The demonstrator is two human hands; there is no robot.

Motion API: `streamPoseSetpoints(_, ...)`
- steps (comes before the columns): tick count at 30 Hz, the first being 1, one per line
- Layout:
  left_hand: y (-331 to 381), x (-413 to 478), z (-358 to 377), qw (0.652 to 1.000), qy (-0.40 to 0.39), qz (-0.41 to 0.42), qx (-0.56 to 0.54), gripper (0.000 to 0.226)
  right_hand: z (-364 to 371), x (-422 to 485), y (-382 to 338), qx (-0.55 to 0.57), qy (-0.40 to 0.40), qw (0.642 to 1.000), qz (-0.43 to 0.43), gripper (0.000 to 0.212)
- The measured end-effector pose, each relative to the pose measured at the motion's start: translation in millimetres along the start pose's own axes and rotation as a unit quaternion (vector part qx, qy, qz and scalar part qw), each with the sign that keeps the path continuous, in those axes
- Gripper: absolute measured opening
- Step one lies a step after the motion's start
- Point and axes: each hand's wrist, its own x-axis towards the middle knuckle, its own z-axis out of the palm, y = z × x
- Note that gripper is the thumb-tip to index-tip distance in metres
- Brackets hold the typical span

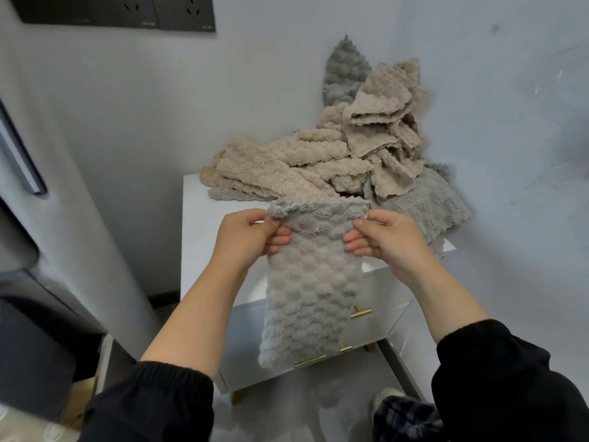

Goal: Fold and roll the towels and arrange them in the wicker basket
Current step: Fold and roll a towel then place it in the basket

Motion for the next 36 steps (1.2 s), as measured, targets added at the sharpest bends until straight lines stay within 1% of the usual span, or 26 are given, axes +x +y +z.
streamPoseSetpoints(1, -0.4, 2.6, 0.2, 1.000, 0.000, 0.008, -0.002, 0.019, 0.4, 3.5, 1.1, 0.013, -0.001, 1.000, 0.002, 0.005)
streamPoseSetpoints(3, 0.6, 6.3, 2.0, 1.000, 0.002, 0.001, -0.028, 0.020, 2.8, 10.3, 4.1, 0.035, -0.005, 0.999, 0.004, 0.012)
streamPoseSetpoints(5, 1.6, 10.2, 2.0, 0.996, 0.002, -0.030, -0.079, 0.021, 6.4, 15.8, 4.9, 0.068, -0.008, 0.998, 0.009, 0.010)
streamPoseSetpoints(7, -1.0, 14.5, 0.4, 0.990, 0.008, -0.060, -0.129, 0.026, 7.9, 19.8, 4.3, 0.114, -0.012, 0.993, 0.036, 0.017)
streamPoseSetpoints(9, -7.7, 17.9, -1.4, 0.989, 0.025, -0.077, -0.127, 0.030, 9.3, 20.0, 2.5, 0.147, -0.016, 0.986, 0.079, 0.026)
streamPoseSetpoints(10, -10.9, 18.1, -1.3, 0.989, 0.038, -0.084, -0.116, 0.030, 9.9, 20.4, 3.2, 0.144, -0.012, 0.985, 0.091, 0.029)
streamPoseSetpoints(12, -16.6, 18.0, -1.6, 0.990, 0.056, -0.095, -0.088, 0.025, 11.7, 20.7, 5.4, 0.107, 0.005, 0.989, 0.103, 0.030)
streamPoseSetpoints(15, -17.9, 14.3, -4.2, 0.996, 0.036, -0.074, -0.033, 0.009, 11.1, 21.1, 11.8, 0.051, 0.023, 0.994, 0.092, 0.008)
streamPoseSetpoints(16, -17.4, 13.1, -5.7, 0.997, 0.024, -0.067, -0.011, 0.007, 9.5, 20.4, 13.6, 0.024, 0.022, 0.996, 0.080, 0.007)
streamPoseSetpoints(18, -15.6, 11.0, -7.8, 0.998, 0.016, -0.057, 0.021, 0.012, 7.2, 19.9, 16.3, -0.026, 0.026, 0.997, 0.061, 0.015)
streamPoseSetpoints(21, -16.0, 10.4, -7.7, 0.997, 0.026, -0.042, 0.051, 0.017, 8.8, 17.3, 16.6, -0.092, 0.049, 0.994, 0.033, 0.019)
streamPoseSetpoints(23, -19.0, 11.8, -6.8, 0.993, 0.036, -0.015, 0.115, 0.019, 10.9, 15.8, 16.9, -0.147, 0.059, 0.987, 0.009, 0.015)
streamPoseSetpoints(26, -22.2, 13.6, -4.4, 0.972, 0.035, 0.030, 0.228, 0.026, 13.7, 13.1, 15.8, -0.204, 0.044, 0.978, -0.009, 0.011)
streamPoseSetpoints(28, -22.5, 15.1, -4.2, 0.968, 0.024, 0.035, 0.249, 0.028, 12.7, 13.5, 12.3, -0.227, 0.039, 0.973, -0.017, 0.014)
streamPoseSetpoints(32, -22.0, 16.6, -9.9, 0.967, -0.016, 0.029, 0.252, 0.026, 9.2, 14.5, 10.9, -0.260, 0.014, 0.965, -0.013, 0.016)
streamPoseSetpoints(35, -23.1, 15.2, -11.7, 0.958, -0.028, 0.040, 0.281, 0.020, 12.8, 14.8, 17.2, -0.332, 0.018, 0.943, -0.027, 0.011)
streamPoseSetpoints(36, -23.7, 15.2, -11.5, 0.952, -0.020, 0.050, 0.301, 0.018, 14.1, 15.2, 19.2, -0.356, 0.023, 0.934, -0.034, 0.016)
